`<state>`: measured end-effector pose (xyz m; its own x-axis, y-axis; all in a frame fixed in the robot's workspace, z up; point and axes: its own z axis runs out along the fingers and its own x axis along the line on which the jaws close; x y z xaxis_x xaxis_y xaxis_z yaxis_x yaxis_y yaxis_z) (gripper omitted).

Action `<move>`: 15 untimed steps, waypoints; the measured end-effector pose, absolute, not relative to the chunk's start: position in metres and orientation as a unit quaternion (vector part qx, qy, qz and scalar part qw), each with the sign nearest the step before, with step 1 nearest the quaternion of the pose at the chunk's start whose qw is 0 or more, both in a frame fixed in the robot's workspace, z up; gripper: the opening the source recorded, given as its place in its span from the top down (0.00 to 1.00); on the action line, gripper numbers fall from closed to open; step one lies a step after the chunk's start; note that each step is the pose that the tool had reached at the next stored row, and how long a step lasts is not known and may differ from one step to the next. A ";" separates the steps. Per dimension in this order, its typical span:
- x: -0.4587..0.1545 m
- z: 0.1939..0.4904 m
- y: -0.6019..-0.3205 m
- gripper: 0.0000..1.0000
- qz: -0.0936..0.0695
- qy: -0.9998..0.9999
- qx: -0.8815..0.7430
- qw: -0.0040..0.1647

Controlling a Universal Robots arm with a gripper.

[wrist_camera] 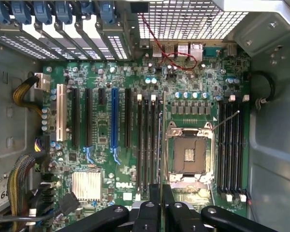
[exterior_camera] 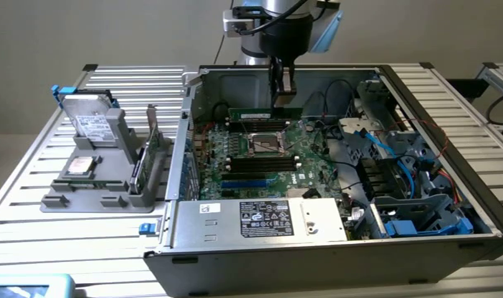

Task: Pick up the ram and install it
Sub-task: 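Insert the ram into the slot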

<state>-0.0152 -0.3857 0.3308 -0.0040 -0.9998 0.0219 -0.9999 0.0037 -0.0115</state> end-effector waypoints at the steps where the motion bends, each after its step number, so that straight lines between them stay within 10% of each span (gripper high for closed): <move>1: -0.015 0.330 -0.386 0.86 0.013 -0.708 0.706 0.004; 15: -0.015 0.319 -0.386 0.86 0.015 -0.708 0.706 0.005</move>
<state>-0.0152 -0.3858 0.3189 -0.0041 -0.9996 0.0284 -0.9999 0.0037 -0.0143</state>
